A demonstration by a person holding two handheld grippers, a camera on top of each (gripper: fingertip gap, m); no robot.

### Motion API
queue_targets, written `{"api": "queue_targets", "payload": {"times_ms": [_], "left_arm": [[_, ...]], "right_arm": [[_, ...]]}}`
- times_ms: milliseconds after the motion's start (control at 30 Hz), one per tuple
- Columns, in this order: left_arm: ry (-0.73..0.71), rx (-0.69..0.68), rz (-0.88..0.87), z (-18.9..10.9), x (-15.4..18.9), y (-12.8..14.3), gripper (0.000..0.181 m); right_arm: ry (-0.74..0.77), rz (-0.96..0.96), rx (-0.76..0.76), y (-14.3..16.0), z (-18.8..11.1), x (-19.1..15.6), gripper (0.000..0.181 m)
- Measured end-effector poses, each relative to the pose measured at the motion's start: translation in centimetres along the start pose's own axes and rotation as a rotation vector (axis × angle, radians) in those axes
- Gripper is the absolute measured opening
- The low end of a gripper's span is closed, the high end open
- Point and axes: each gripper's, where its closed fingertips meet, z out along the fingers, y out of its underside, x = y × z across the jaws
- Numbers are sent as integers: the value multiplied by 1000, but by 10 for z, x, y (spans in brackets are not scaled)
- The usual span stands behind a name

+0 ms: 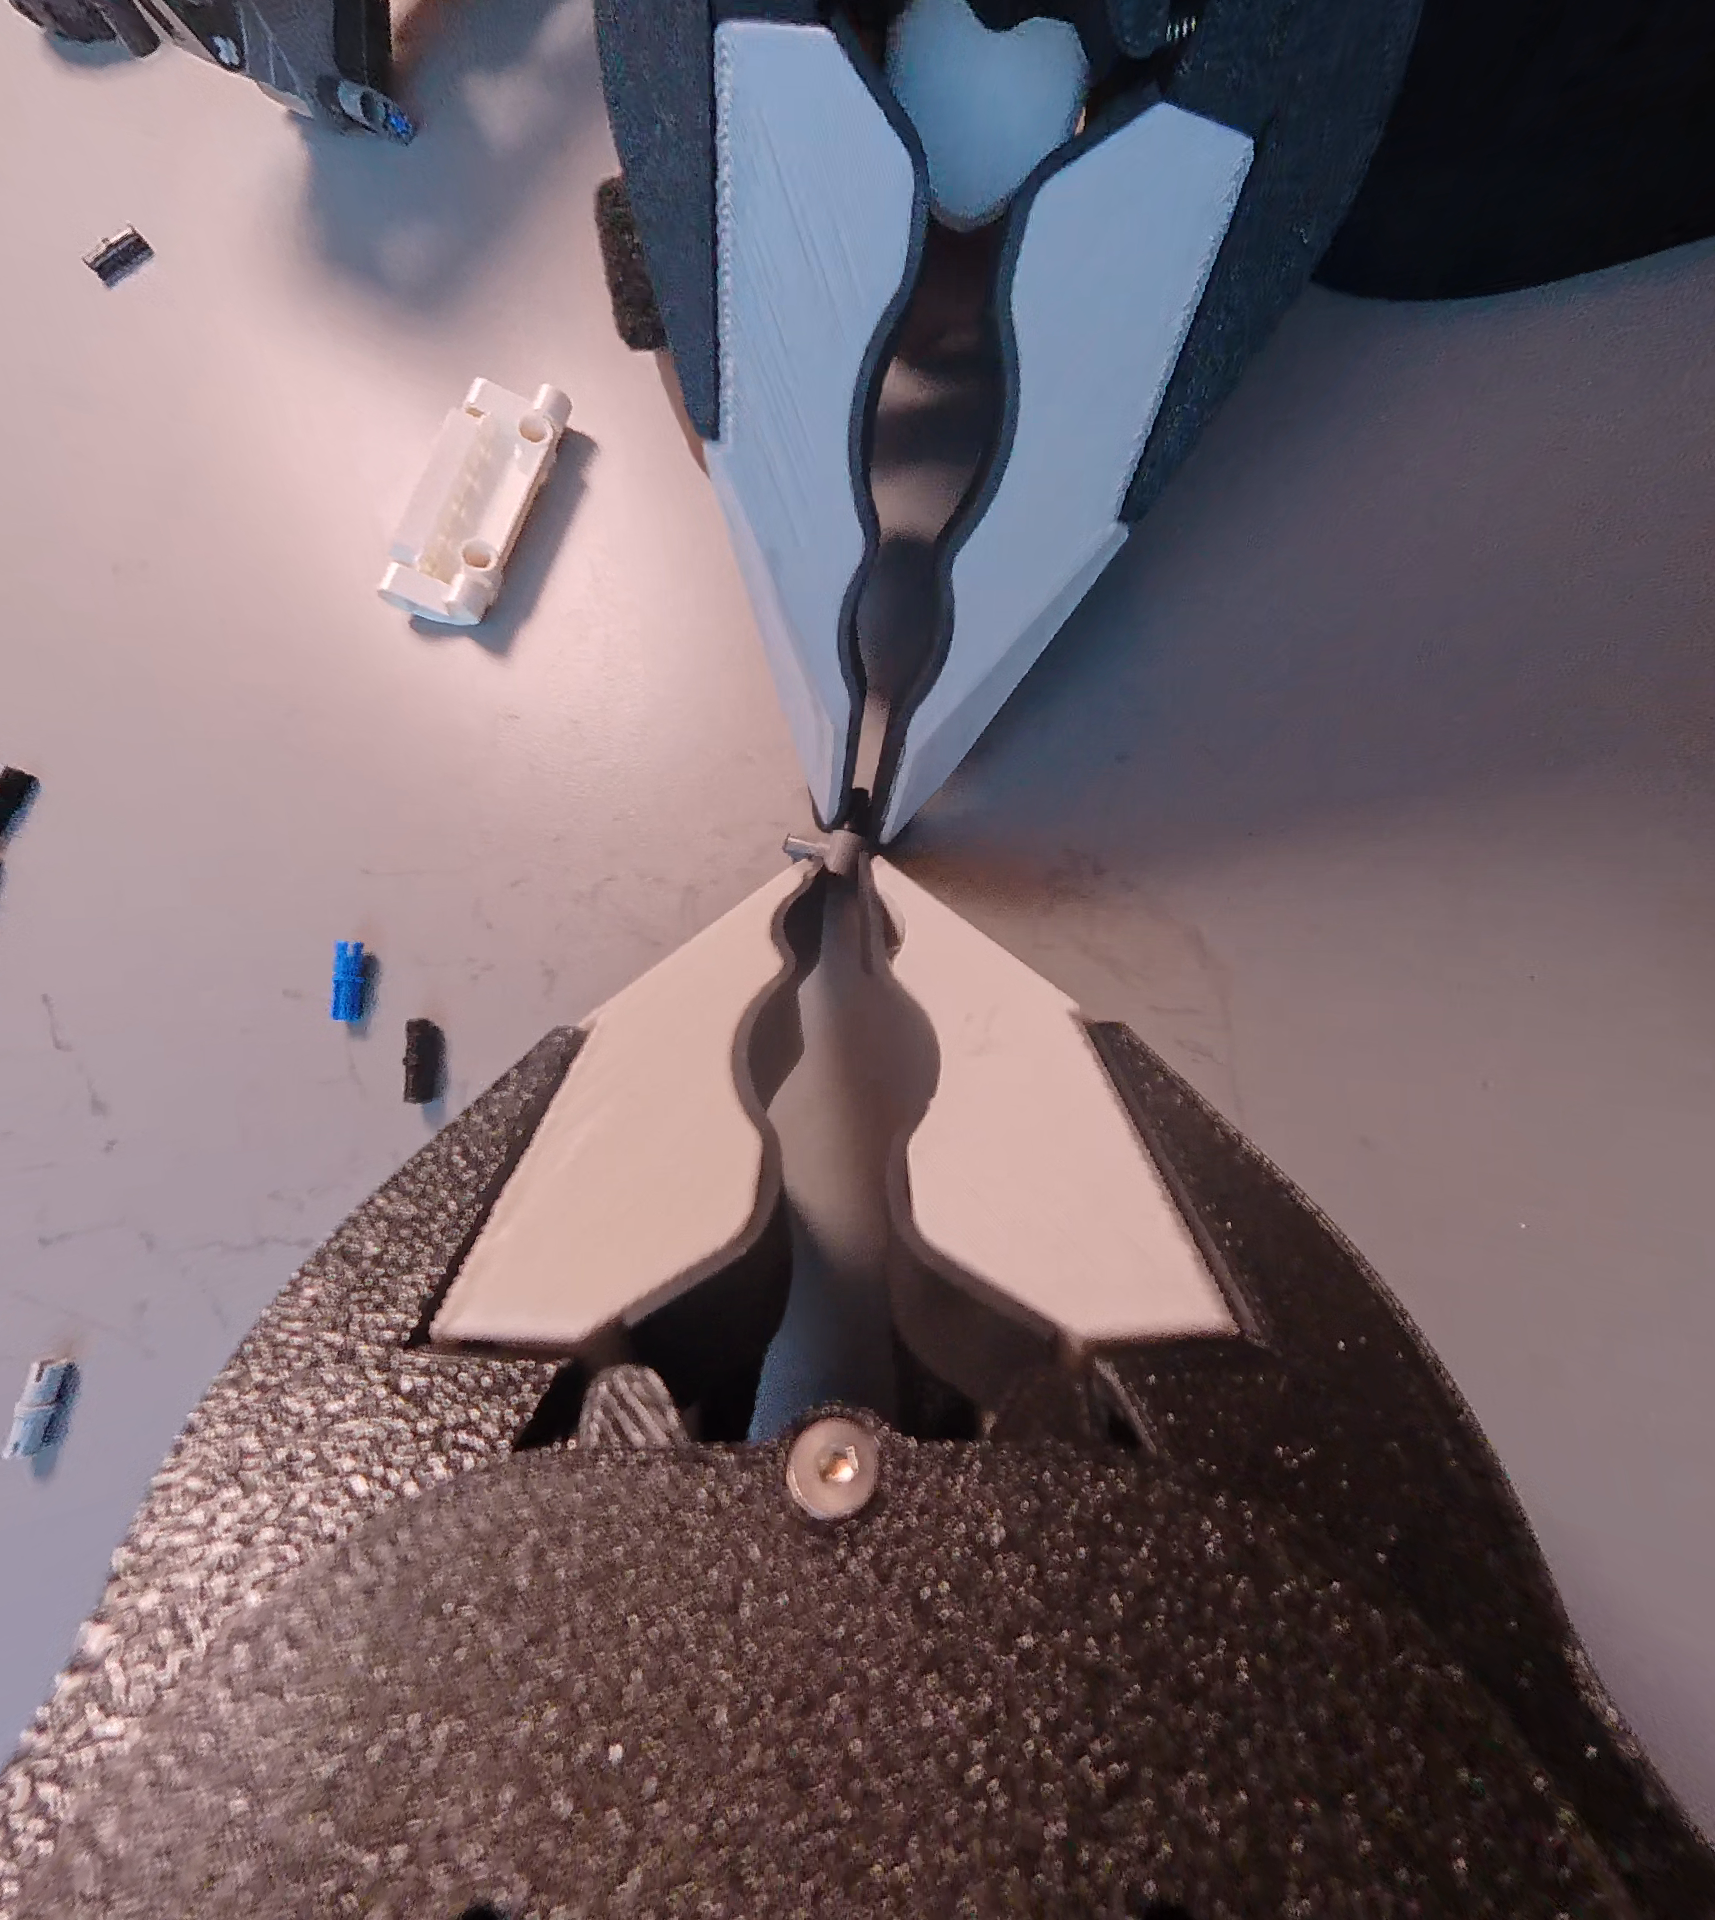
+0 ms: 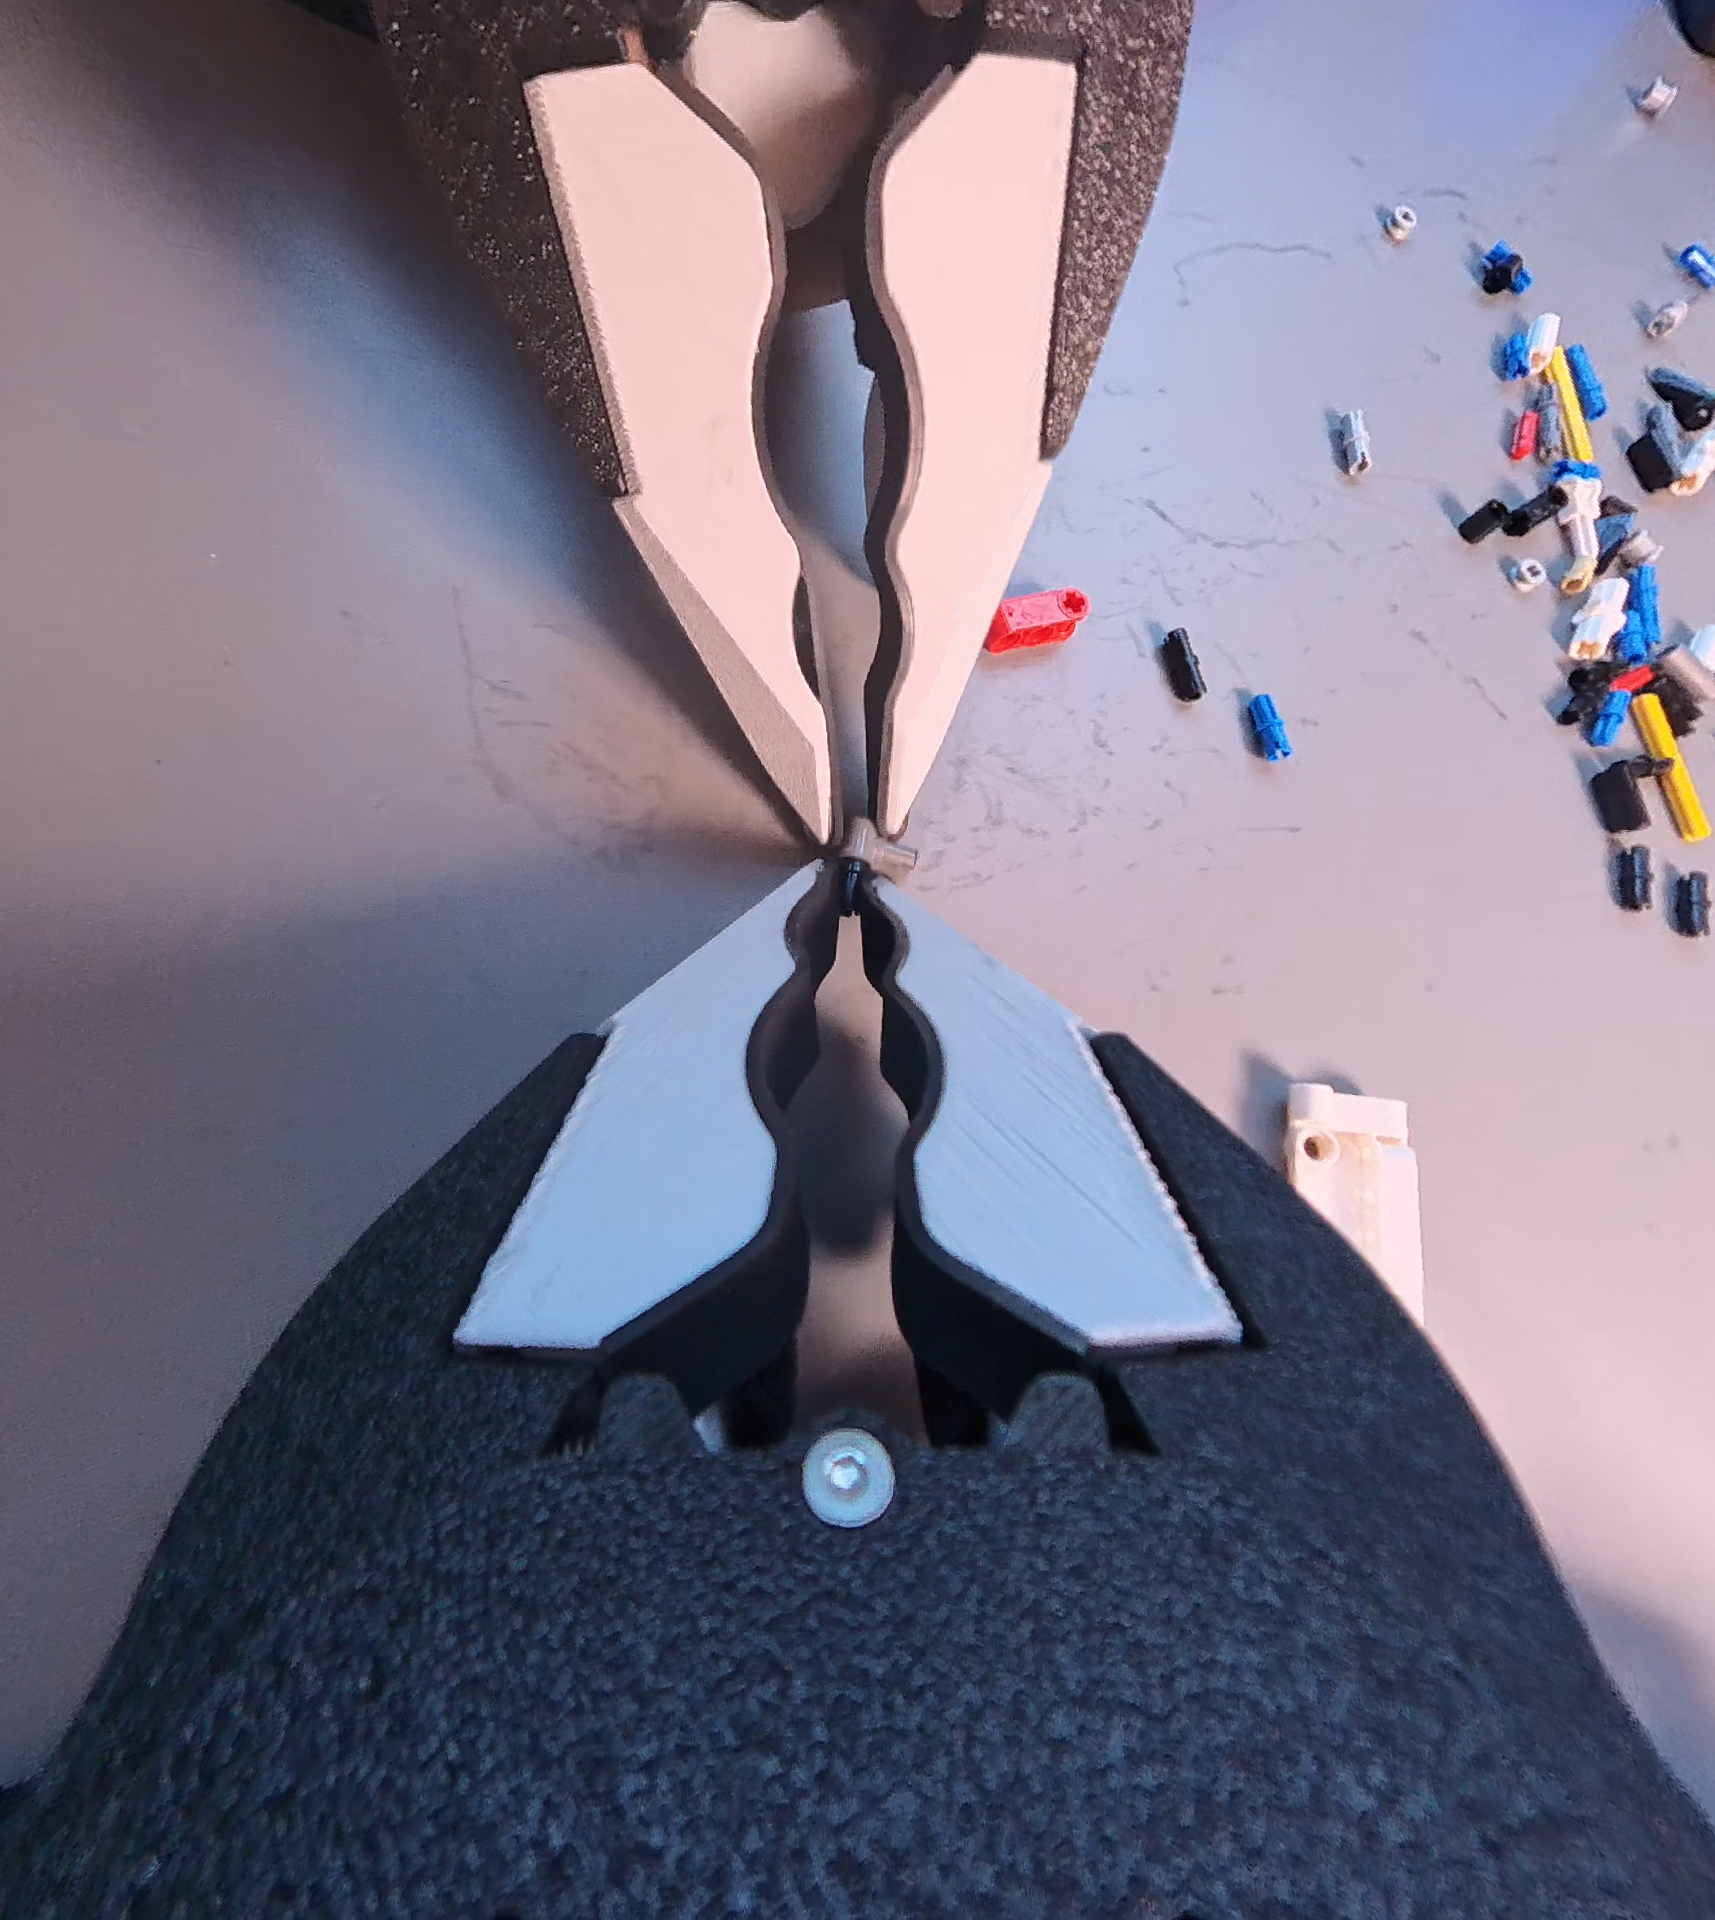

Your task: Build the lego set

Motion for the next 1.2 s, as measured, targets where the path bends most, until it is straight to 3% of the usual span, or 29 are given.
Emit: {"api": "queue_targets", "payload": {"times_ms": [400, 533, 700, 1200], "left_arm": [[17, 2, -28, 0, -1, 0, 6], [10, 2, -33, -1, -3, 0, 6], [12, 8, -38, -2, -3, 0, 6], [-35, 8, -9, -2, -4, -1, 6]], "right_arm": [[19, -19, -1, -1, 0, 1, 5], [20, 30, -2, 1, -5, 2, 18], [59, 23, -17, 1, -2, 1, 4], [114, -4, -30, -1, -2, 2, 4]]}}
